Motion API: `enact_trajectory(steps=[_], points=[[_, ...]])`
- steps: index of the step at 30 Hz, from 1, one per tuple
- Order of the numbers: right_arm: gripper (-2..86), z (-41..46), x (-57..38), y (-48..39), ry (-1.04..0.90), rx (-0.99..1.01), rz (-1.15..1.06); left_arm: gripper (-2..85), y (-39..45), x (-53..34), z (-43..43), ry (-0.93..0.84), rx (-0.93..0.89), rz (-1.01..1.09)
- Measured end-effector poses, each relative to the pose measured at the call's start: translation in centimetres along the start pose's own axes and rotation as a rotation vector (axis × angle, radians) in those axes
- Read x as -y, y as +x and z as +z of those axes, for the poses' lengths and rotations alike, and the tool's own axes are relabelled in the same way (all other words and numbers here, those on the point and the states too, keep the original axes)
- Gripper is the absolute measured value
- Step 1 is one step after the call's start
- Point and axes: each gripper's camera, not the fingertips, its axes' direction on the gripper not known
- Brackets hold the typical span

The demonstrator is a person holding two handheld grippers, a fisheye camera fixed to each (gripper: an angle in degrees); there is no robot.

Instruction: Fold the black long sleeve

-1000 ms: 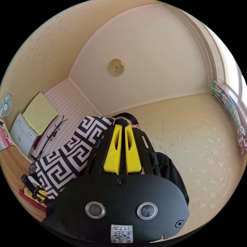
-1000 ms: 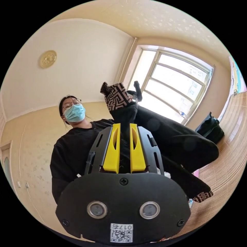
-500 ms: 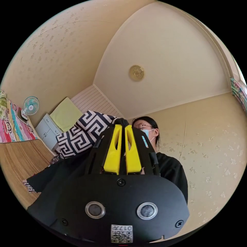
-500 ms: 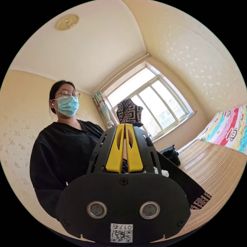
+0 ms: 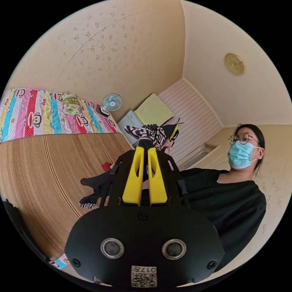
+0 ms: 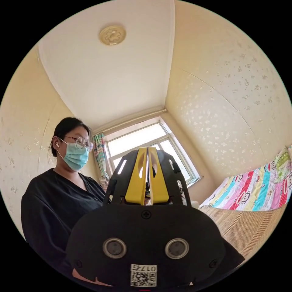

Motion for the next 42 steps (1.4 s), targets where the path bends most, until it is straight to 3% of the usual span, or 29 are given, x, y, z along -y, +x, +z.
enact_trajectory(steps=[7,14,21,26,33,36,39,42], points=[[0.2,2.2,4.8,-8.5,-0.001,-0.067,-0.162,1.9,-0.3,-0.7,4.5,-0.035,-0.234,0.01],[0.1,6.3,7.2,-15.9,0.0,-0.11,-0.319,9.9,0.9,-0.6,7.9,-0.138,-0.261,0.029],[0.1,10.8,8.2,-17.8,-0.029,0.155,-0.29,14.1,2.3,-1.8,18.7,-0.379,-0.149,0.023],[0.1,12.5,9.8,-18.1,-0.047,0.356,-0.218,15.5,3.7,-0.6,19.0,-0.323,-0.199,0.02],[0.1,13.6,10.6,-20.9,-0.083,0.547,-0.271,15.9,4.9,0.6,12.9,-0.132,-0.211,0.024],[0.1,13.5,10.2,-21.7,-0.034,0.475,-0.278,16.0,5.2,0.4,12.2,-0.136,-0.278,0.024],[0.1,13.9,10.2,-20.5,-0.009,0.59,-0.243,15.5,4.1,-0.1,13.9,-0.231,-0.324,-0.041],[0.1,13.8,10.1,-19.2,0.038,0.523,-0.191,6.7,4.7,-1.0,15.4,-0.31,-0.656,-0.049]])
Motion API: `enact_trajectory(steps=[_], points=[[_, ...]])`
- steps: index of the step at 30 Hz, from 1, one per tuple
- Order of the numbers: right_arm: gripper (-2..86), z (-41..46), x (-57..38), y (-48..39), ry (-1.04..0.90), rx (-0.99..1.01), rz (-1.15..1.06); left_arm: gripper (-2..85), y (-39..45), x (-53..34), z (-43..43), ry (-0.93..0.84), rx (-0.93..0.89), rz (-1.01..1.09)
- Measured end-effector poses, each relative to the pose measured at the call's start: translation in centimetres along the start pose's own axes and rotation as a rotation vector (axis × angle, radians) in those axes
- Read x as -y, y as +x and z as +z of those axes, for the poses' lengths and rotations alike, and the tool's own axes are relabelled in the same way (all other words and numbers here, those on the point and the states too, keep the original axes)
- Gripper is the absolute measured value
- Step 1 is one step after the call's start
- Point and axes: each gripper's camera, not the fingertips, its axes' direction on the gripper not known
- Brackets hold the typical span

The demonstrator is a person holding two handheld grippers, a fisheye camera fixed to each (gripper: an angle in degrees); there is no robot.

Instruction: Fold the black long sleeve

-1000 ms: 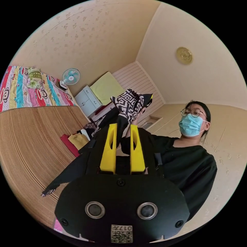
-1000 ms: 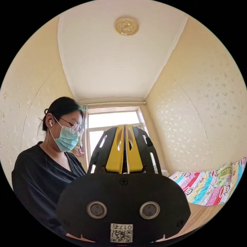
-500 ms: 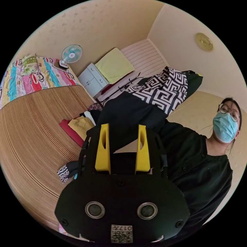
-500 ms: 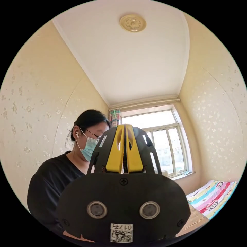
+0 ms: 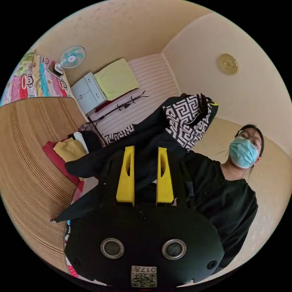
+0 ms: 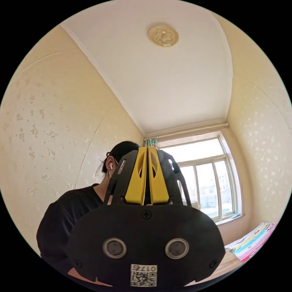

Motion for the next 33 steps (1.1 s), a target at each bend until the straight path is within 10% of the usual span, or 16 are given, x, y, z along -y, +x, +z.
enact_trajectory(steps=[10,21,33], points=[[0.2,-3.5,-1.1,0.0,0.026,-0.217,0.019,-1.0,13.5,-3.9,-9.6,0.349,0.247,0.171],[0.1,-3.9,-5.8,1.6,-0.292,-0.898,0.186,-1.0,29.5,-7.6,-19.3,0.7,0.468,0.329],[0.1,-3.8,-13.8,1.7,-0.277,-0.786,0.364,-1.0,43.5,-9.8,-20.8,0.724,0.564,0.517]])
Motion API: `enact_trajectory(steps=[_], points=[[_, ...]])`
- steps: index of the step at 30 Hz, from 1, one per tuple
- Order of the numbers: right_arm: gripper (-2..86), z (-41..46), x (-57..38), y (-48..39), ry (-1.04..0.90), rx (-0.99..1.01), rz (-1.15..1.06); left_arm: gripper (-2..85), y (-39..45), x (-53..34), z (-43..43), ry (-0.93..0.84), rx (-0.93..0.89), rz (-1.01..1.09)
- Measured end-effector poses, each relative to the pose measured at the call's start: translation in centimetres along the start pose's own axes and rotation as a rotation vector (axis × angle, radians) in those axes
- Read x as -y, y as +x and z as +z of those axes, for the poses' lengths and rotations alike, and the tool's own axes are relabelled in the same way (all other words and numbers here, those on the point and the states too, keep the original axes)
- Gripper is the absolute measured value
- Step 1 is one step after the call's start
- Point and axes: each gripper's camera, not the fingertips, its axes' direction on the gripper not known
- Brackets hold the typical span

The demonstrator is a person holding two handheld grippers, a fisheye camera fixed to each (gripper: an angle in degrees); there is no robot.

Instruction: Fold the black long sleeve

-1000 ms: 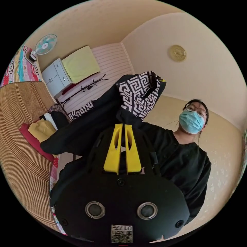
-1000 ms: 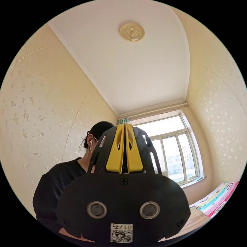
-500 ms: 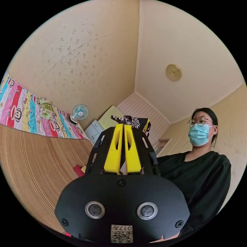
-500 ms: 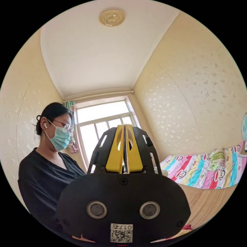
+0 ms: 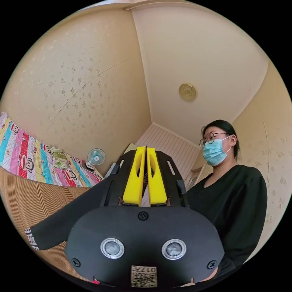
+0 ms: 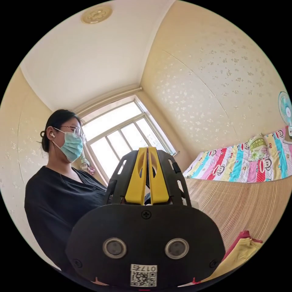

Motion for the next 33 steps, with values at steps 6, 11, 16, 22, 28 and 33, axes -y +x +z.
enact_trajectory(steps=[6,11,16,22,28,33], points=[[0.1,4.2,4.1,-1.6,0.003,-0.123,0.007,-1.0,-0.6,11.3,1.1,-0.007,0.183,-0.038],[0.2,11.2,7.7,3.4,-0.158,-0.485,0.056,-1.0,-11.3,19.4,5.2,-0.142,0.379,-0.181],[0.4,21.2,4.8,17.8,-0.447,-0.939,0.103,-0.9,-34.4,18.3,11.7,-0.414,0.592,-0.382],[1.0,32.4,-7.4,41.9,-0.737,-1.357,0.055,2.1,-58.5,8.5,15.3,-0.574,0.718,-0.615],[5.3,30.4,-19.8,50.0,-0.596,-1.333,0.359,10.2,-62.3,0.3,10.2,-0.722,0.912,-0.548],[8.2,23.3,-32.8,42.6,-0.652,-1.356,0.404,12.4,-53.6,-5.7,-0.9,-0.718,1.024,-0.596]])
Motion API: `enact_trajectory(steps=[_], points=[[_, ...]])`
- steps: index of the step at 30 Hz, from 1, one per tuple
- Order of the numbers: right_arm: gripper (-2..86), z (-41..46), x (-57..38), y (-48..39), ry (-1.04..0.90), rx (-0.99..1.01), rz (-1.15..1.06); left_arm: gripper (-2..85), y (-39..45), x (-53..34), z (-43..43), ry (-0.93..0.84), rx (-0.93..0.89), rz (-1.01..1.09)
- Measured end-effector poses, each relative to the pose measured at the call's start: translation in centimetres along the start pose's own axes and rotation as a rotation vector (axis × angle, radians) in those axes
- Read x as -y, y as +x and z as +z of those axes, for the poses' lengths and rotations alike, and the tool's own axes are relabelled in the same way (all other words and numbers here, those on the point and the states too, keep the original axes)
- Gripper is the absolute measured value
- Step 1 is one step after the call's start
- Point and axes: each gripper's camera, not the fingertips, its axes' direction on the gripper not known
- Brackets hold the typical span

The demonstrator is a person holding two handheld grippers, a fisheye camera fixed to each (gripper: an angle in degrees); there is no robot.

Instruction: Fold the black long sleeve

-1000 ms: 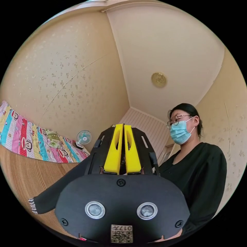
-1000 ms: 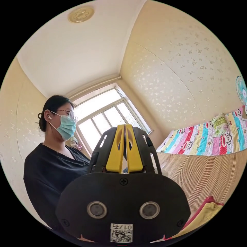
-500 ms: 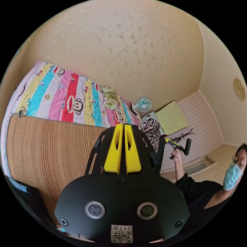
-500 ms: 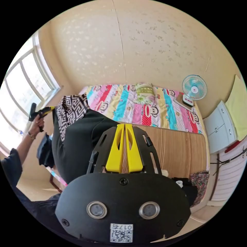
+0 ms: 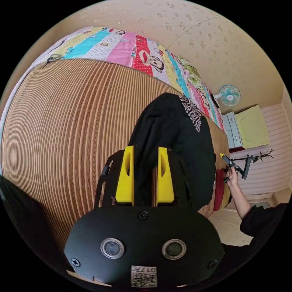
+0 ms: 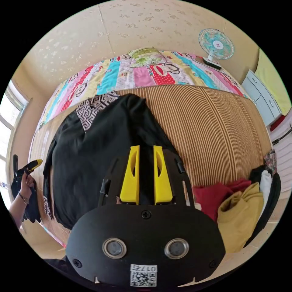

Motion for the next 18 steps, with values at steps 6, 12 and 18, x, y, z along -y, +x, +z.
enact_trajectory(steps=[6,12,18], points=[[8.0,1.4,-10.8,3.9,-0.241,-0.177,0.001,10.9,-1.8,-9.8,-2.6,-0.144,0.07,-0.083],[3.6,2.1,-10.1,7.0,-0.398,-0.293,-0.276,1.0,-2.8,-6.2,-6.9,-0.221,0.238,-0.068],[7.0,-6.6,-5.2,20.0,-0.142,-0.488,0.02,10.6,-5.8,-2.8,-20.5,0.089,0.345,-0.17]])
